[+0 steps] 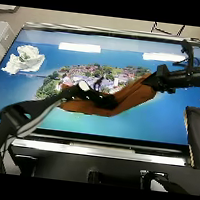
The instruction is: Fold the clothes and pants, and hang the long-sleeved shirts on hangers.
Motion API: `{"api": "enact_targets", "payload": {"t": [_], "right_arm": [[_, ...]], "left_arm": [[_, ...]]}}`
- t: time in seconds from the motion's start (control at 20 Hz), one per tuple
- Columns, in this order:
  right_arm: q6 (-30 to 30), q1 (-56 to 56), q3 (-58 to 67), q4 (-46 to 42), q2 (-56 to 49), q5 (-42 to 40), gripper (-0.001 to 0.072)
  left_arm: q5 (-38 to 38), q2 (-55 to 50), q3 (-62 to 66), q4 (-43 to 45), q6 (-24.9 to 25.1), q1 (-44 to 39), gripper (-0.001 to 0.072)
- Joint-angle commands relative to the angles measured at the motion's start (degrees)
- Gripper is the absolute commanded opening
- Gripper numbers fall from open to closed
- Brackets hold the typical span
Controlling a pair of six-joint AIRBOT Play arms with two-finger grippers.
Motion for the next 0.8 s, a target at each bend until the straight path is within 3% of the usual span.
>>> {"api": "enact_targets", "payload": {"t": [0.0,0.15,0.25,0.45,0.75], "right_arm": [[2.1,2.0,0.0,0.0,2.3,-4.0,0.0043],[2.1,2.0,0.0,1.8,-0.2,-6.1,0.0043],[1.9,2.6,0.0,5.2,-2.7,-7.4,0.0043],[-0.5,9.8,0.0,11.2,-8.5,-12.8,0.0043],[-2.4,24.6,0.0,17.7,-20.6,-26.9,0.0044]], "left_arm": [[9.6,-4.0,0.9,-20.7,3.5,-7.4,0.0025],[15.3,-4.2,1.7,-23.8,4.8,-8.7,0.0024],[13.2,-3.3,1.6,-19.5,5.9,-5.2,0.0021],[3.5,5.3,1.6,-1.1,5.7,10.4,0.0021],[-3.1,28.2,1.6,9.5,5.7,37.1,0.0022]]}}
